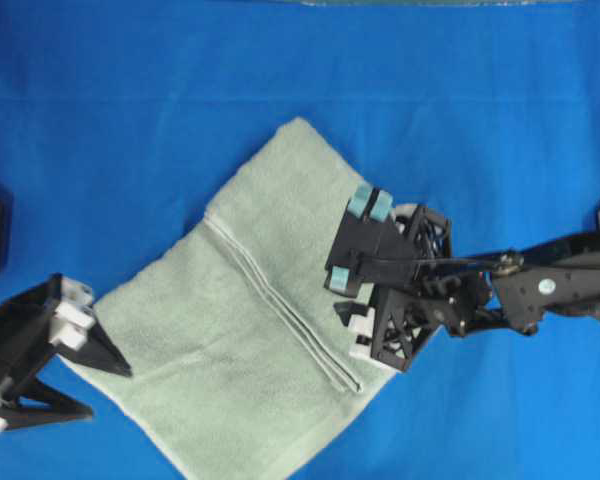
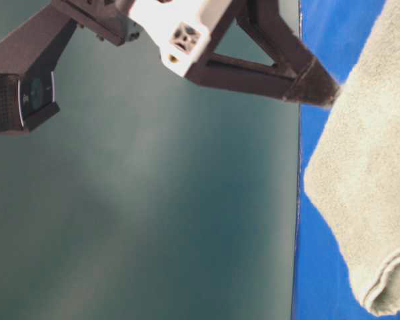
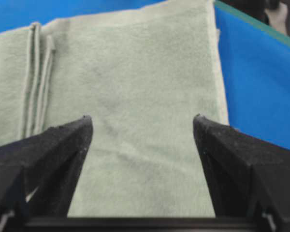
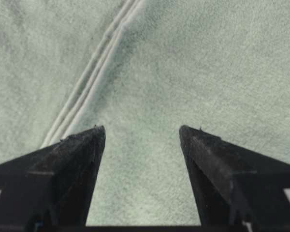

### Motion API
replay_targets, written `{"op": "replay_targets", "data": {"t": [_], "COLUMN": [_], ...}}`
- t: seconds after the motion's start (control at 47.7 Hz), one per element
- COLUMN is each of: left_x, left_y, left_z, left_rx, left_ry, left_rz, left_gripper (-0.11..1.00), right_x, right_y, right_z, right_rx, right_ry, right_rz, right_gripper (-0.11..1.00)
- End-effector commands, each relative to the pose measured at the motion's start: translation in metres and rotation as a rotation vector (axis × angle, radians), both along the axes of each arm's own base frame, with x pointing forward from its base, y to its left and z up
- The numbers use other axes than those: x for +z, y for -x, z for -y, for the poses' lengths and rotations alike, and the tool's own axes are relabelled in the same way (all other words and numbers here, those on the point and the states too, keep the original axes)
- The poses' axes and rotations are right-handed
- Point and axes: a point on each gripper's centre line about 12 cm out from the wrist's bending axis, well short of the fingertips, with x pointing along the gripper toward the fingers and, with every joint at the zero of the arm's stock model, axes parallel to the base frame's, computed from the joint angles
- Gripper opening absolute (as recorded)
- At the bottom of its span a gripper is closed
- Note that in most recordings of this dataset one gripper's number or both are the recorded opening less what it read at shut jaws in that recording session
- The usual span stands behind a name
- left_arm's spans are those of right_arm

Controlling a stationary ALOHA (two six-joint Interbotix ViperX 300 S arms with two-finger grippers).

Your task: Fold a bath towel.

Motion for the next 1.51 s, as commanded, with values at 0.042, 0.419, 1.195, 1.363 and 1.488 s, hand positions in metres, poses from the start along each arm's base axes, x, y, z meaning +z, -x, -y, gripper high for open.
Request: {"op": "replay_targets", "data": {"t": [0.042,0.419,1.195,1.363,1.488], "left_x": [-0.003,-0.083,-0.119,-0.115,-0.087], "left_y": [-0.025,-0.061,-0.078,-0.079,-0.085], "left_z": [0.025,0.055,0.038,0.041,0.047], "left_rx": [-0.006,0.042,0.262,0.26,0.266], "left_ry": [-0.016,-0.283,-0.169,-0.171,-0.199], "left_rz": [-0.054,-0.408,-0.504,-0.502,-0.503], "left_gripper": [0.78,0.78,0.13,0.13,0.13], "right_x": [0.013,0.009,0.006,0.006,0.012], "right_y": [0.0,0.006,0.018,0.019,0.023], "right_z": [0.009,0.016,0.013,0.01,0.007], "right_rx": [-0.02,-0.057,-0.049,-0.041,-0.034], "right_ry": [-0.001,0.034,0.055,0.062,0.063], "right_rz": [0.029,-0.031,-0.062,-0.066,-0.06], "right_gripper": [0.64,0.64,0.64,0.64,0.64]}}
